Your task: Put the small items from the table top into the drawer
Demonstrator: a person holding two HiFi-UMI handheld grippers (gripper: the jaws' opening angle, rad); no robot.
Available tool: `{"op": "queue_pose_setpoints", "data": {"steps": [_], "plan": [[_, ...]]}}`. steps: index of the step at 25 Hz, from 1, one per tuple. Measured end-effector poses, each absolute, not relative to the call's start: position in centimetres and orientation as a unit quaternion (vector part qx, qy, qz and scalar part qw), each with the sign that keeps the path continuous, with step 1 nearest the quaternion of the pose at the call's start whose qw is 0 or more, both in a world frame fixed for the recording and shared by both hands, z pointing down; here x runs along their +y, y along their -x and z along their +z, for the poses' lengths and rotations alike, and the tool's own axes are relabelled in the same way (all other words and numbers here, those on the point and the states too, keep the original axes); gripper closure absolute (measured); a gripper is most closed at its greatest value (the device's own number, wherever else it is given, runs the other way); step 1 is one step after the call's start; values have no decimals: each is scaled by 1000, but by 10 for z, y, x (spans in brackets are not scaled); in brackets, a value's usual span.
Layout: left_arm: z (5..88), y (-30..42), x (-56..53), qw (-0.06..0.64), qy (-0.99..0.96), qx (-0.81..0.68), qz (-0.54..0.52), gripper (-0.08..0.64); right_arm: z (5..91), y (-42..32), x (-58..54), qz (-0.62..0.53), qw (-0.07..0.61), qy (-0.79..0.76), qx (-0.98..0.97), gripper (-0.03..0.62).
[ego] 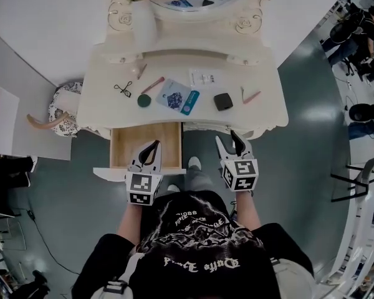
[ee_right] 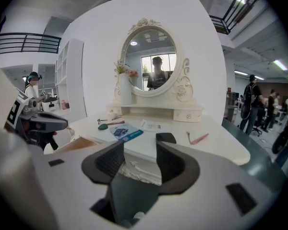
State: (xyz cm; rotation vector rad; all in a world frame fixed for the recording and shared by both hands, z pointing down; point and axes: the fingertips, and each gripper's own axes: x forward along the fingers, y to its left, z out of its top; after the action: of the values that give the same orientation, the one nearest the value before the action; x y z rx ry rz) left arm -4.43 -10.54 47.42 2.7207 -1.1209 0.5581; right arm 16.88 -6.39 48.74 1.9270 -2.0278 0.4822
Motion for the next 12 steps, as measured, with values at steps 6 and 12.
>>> {"op": "queue_pose_setpoints", "data": {"steps": [6, 12], "plan": [[474, 40, -123, 82, -897, -395, 182, 545, 489, -184, -93, 178, 149, -658, -716, 347], [482, 33, -132, 92, -889, -405, 193, 545, 496, -198, -118, 182, 162, -652, -718, 328]]}}
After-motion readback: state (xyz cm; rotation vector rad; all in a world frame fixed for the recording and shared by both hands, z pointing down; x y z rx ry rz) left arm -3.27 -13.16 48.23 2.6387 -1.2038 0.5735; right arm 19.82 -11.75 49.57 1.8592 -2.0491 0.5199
